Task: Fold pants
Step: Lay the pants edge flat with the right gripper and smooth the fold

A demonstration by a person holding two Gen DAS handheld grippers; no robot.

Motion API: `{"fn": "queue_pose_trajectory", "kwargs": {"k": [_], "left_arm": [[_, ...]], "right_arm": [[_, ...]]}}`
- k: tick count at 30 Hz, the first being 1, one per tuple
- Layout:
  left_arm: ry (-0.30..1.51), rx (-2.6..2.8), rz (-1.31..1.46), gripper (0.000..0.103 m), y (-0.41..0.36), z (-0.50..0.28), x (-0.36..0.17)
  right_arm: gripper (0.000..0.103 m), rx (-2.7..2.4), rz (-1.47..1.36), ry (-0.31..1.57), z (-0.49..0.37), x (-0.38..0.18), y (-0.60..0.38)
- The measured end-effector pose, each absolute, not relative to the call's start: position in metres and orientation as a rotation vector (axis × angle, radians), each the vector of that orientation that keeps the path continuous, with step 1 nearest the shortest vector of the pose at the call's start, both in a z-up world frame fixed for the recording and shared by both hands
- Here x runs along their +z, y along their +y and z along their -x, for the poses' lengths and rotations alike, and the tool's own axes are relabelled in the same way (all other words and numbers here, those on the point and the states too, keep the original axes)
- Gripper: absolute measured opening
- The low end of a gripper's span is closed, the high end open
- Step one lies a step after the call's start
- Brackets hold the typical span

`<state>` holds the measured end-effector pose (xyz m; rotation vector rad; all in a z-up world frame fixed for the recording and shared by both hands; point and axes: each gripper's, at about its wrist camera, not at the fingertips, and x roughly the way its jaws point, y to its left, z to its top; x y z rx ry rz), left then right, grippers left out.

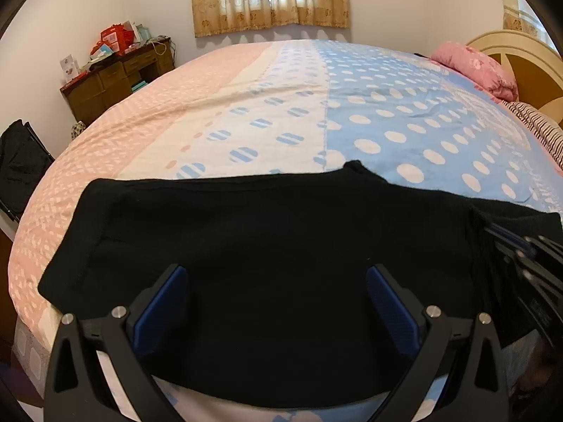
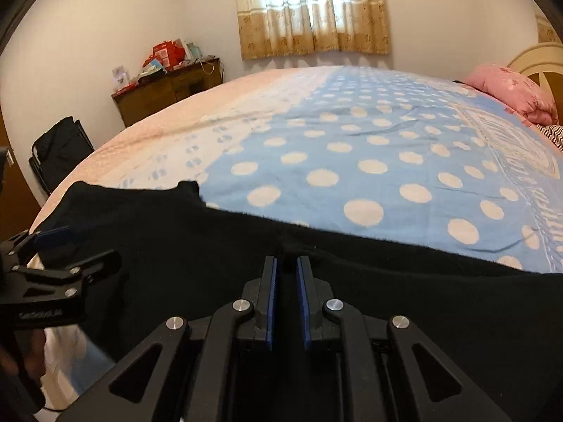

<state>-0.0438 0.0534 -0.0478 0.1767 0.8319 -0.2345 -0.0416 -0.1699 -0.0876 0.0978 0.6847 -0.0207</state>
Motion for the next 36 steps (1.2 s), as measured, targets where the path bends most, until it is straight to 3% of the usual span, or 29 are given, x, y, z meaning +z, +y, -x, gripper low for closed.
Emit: {"fn": "queue_pose_trajectory", "kwargs": {"k": [3, 7, 9, 10, 17, 27, 31, 36], "left_arm": [[0.835, -0.225, -0.173, 0.103, 0.057, 0.042, -0.049], [0.844, -0.228, -0.165, 0.103, 0.059, 0.042, -0.051], [0.837, -0.226, -0.174, 0.103, 0.06, 0.043, -0.05], [0.835, -0.224, -0.175, 0.103, 0.06, 0.043, -0.051], [0.862, -0.219, -0.16, 0.103, 0.055, 0.037, -0.06], [0.882, -0.21, -0.209, 0.103, 0.045, 0.041, -0.061], [0.876, -0.204, -0.208, 0.103, 0.05, 0.043, -0.061], [0.867, -0.192, -0.202, 0.103, 0.055, 0.041, -0.059]], "right_arm": [[0.012, -0.002, -0.138, 0.693, 0.049, -0.072, -0.178], [0.016, -0.162, -0.21, 0.552, 0.095, -0.038, -0.221], [0.042, -0.326, -0.194, 0.519, 0.122, -0.031, -0.249], [0.044, -0.394, -0.196, 0.51, 0.134, -0.03, -0.264], [0.044, -0.53, -0.366, 0.684, 0.158, -0.077, -0.332], [0.039, -0.619, -0.338, 0.645, 0.149, -0.088, -0.331], [0.041, -0.651, -0.399, 0.622, 0.162, -0.07, -0.329], [0.043, -0.514, -0.275, 0.537, 0.152, -0.032, -0.284]]}}
